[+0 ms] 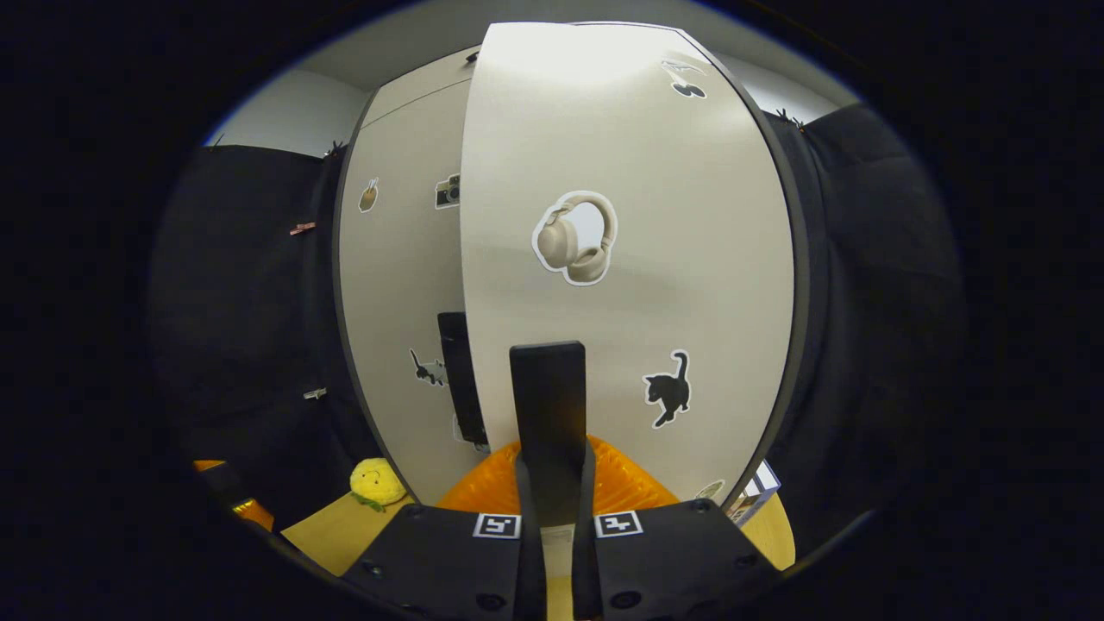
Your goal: Open the right door of the double-door shoe cabinet with the right hand, and open the left door with the left hand.
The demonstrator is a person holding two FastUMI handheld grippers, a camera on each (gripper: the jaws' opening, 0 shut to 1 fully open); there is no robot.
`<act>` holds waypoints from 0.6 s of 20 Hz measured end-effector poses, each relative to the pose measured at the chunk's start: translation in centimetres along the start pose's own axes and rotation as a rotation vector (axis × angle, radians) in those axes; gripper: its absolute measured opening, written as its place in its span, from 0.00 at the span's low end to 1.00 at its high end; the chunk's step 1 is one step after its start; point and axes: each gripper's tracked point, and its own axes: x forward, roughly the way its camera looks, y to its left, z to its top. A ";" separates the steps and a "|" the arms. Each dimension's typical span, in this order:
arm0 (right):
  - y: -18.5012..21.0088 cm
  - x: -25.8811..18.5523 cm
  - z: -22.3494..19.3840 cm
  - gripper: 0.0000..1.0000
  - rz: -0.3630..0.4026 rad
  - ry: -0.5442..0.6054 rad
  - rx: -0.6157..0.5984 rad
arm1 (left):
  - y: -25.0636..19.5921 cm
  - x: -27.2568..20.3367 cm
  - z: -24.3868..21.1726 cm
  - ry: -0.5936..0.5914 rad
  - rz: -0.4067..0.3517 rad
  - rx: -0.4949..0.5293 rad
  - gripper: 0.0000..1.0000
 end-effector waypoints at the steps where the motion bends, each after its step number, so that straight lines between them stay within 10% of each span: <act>1: 0.0 -0.1 0.0 0.16 0.010 -0.004 0.000 | -0.4 0.0 0.2 0.002 -0.001 -0.012 0.95; 12: -0.3 -1.8 0.2 0.16 0.183 -0.015 0.002 | -5.4 1.7 0.2 0.016 0.048 0.000 0.95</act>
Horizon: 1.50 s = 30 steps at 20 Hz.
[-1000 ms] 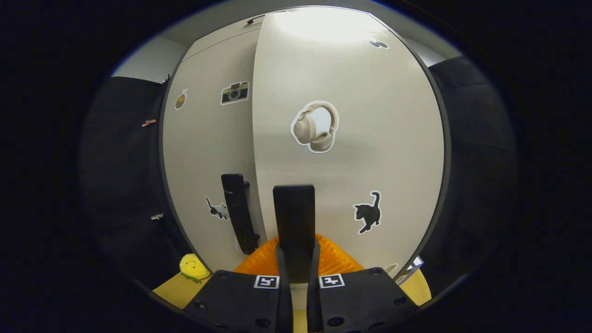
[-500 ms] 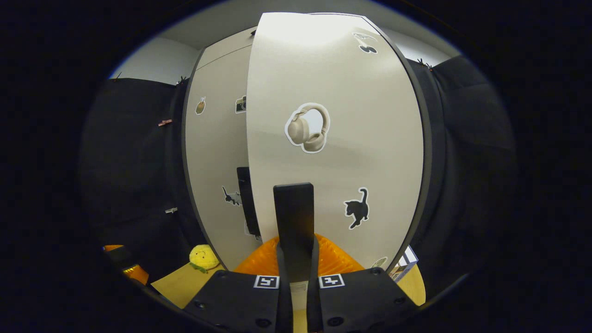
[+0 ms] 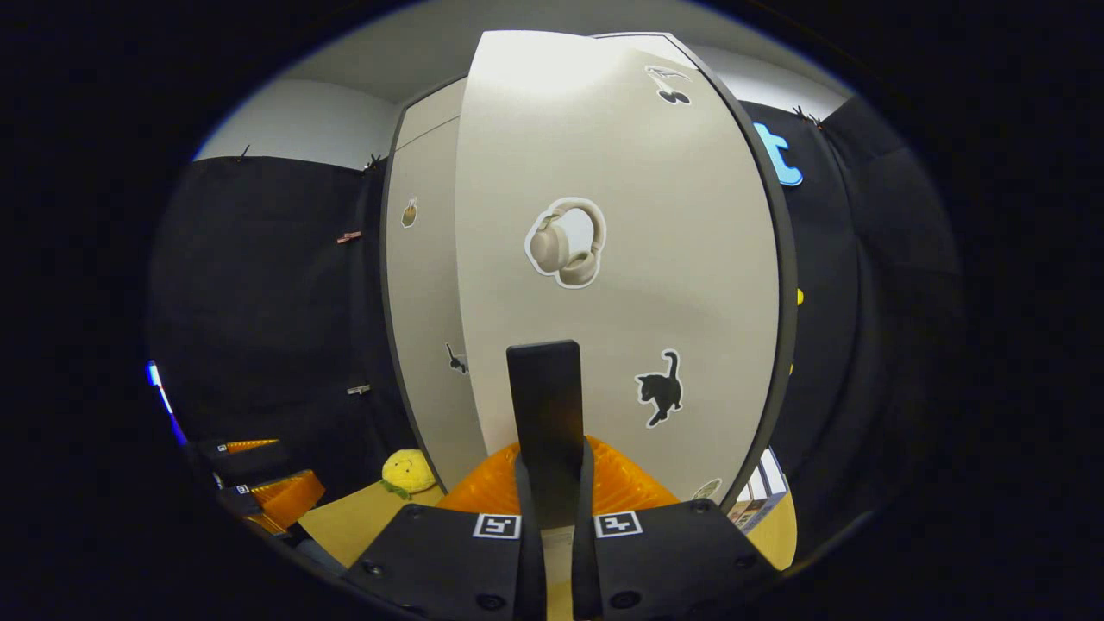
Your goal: Open the right door of the double-door shoe cabinet with the right hand, and open the left door with the left hand.
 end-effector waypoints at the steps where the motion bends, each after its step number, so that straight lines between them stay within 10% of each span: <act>1: -0.1 -0.2 0.0 0.16 0.013 0.001 -0.003 | -0.8 0.1 -0.1 0.002 -0.002 -0.006 0.95; 13: -2.1 -2.5 0.4 0.16 0.043 0.013 -0.005 | -7.6 0.2 -0.5 0.001 -0.022 -0.009 0.95; 26: -10.9 -5.0 0.4 0.13 -0.343 0.006 -0.057 | -7.1 0.4 -0.3 -0.001 -0.070 0.003 0.95; 30: -9.3 -5.8 0.0 0.11 -0.325 0.001 0.066 | -6.4 0.7 0.1 -0.001 -0.108 0.013 0.95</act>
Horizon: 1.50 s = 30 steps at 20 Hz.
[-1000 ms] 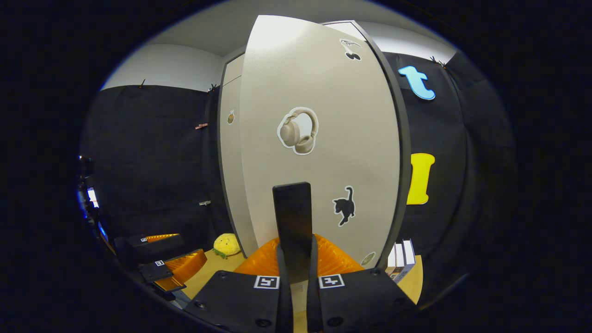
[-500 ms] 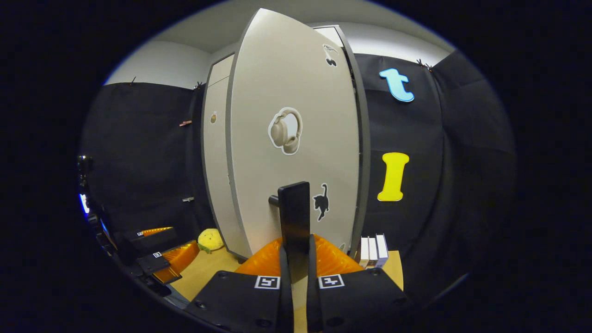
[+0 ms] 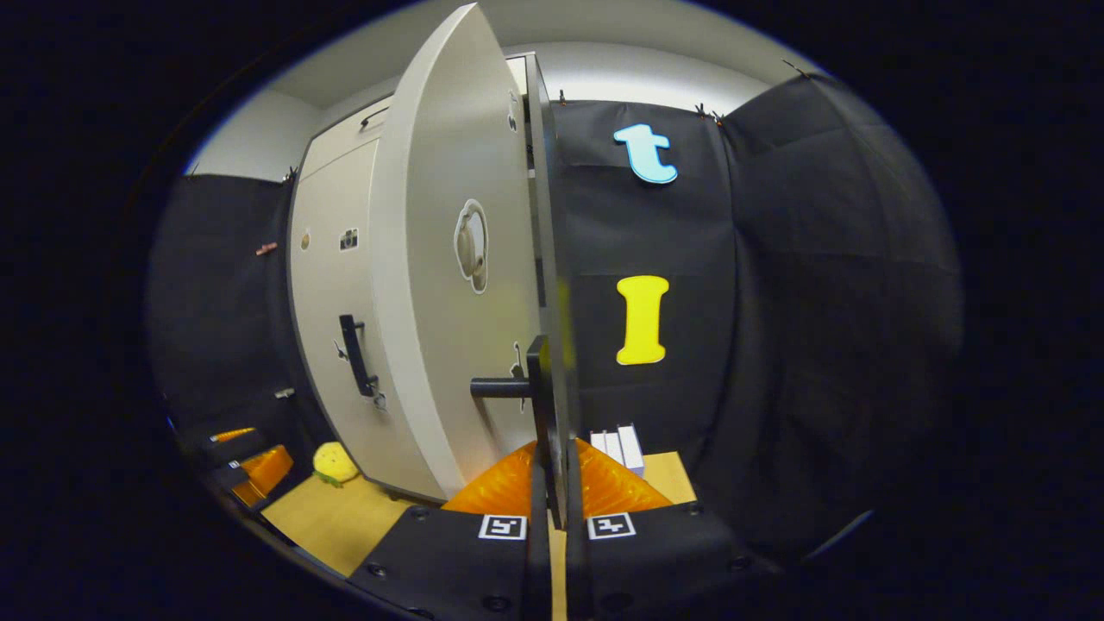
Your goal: Open the right door of the double-door shoe cabinet with the right hand, and open the left door with the left hand.
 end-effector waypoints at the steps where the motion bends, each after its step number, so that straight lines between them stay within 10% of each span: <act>1: -0.1 -0.3 -0.1 0.10 -0.013 -0.006 -0.024 | 0.3 -0.1 0.3 -0.006 -0.007 0.004 0.95; 11: -0.8 -2.8 -0.4 0.07 -0.169 -0.048 -0.036 | 4.0 1.2 0.8 -0.010 -0.053 -0.031 0.95; 18: 8.0 -6.6 -5.1 0.08 -0.056 -0.011 0.028 | 4.9 4.4 1.1 -0.017 -0.055 -0.091 0.94; 21: 10.8 -4.7 -7.2 0.31 -0.006 0.039 -0.009 | 4.4 6.1 2.1 -0.031 -0.078 -0.131 0.95; 25: 13.2 -4.5 -8.1 0.95 0.054 0.041 0.004 | 4.4 9.0 3.7 -0.052 -0.082 -0.100 0.95; 30: 12.7 -4.1 -8.7 0.99 0.056 0.027 -0.028 | 4.0 13.0 5.4 -0.051 -0.084 -0.145 0.94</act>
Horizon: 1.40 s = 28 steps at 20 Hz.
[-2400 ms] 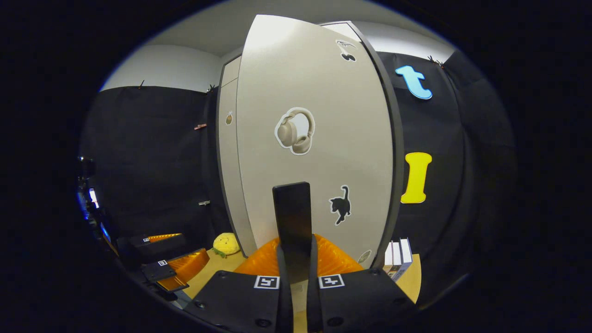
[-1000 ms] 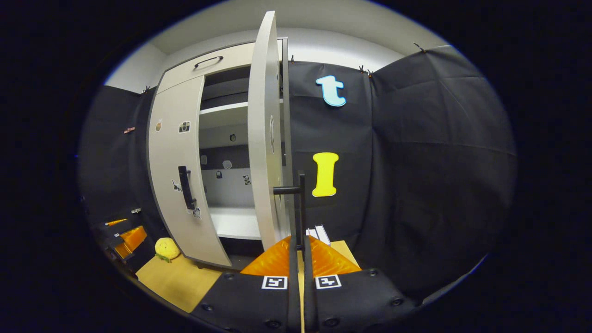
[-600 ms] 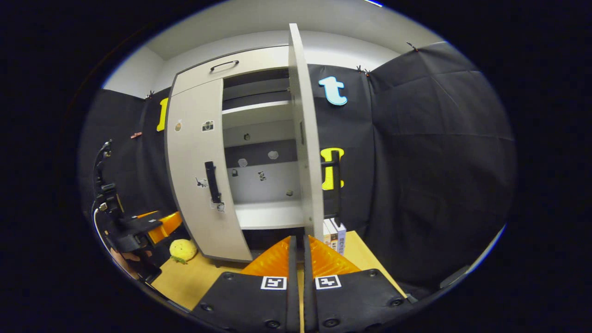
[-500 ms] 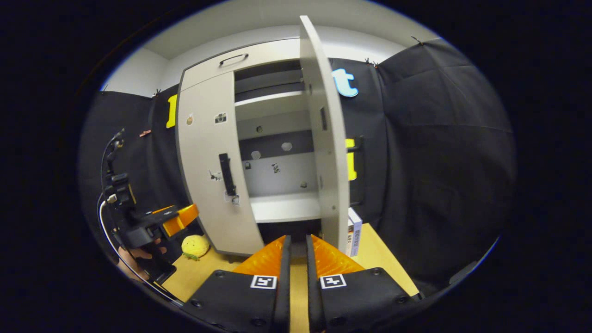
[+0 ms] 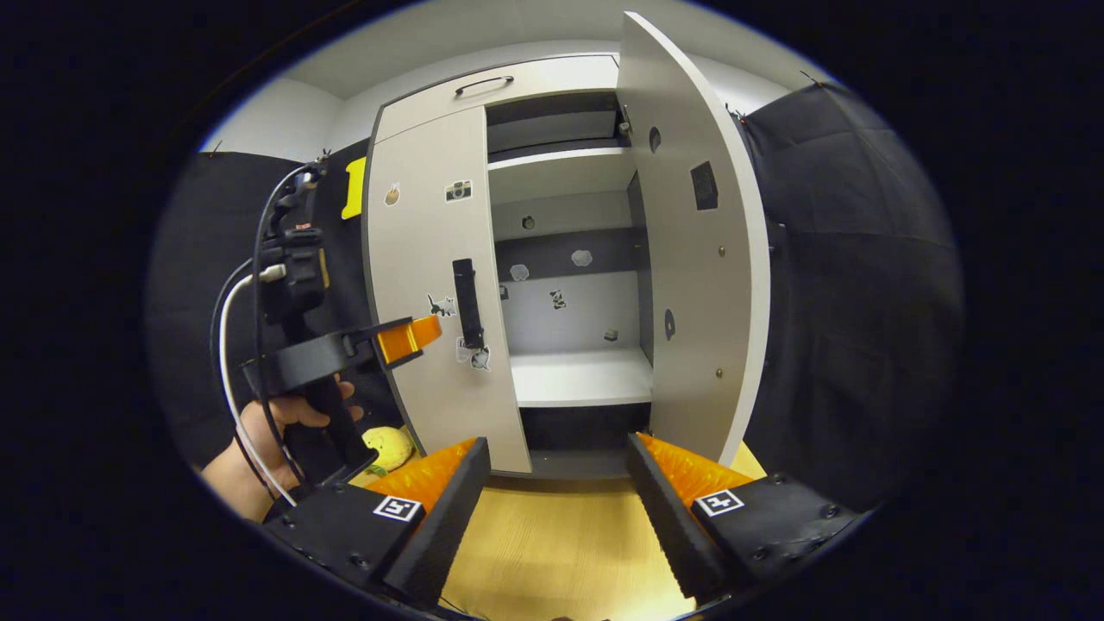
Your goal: Open the right door of the double-door shoe cabinet with the right hand, and open the left door with the left hand.
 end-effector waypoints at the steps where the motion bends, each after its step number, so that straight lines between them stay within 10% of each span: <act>1: -0.1 0.1 -0.2 0.99 0.001 0.003 0.001 | -0.1 0.9 0.1 0.012 -0.002 0.003 0.94; 9: -1.1 1.6 -0.7 0.98 0.019 0.017 0.043 | -3.0 6.0 0.3 0.042 -0.041 0.070 0.85; 28: -0.1 3.6 -2.3 0.98 0.140 0.038 0.038 | -3.7 8.6 -0.5 0.047 0.031 0.134 0.12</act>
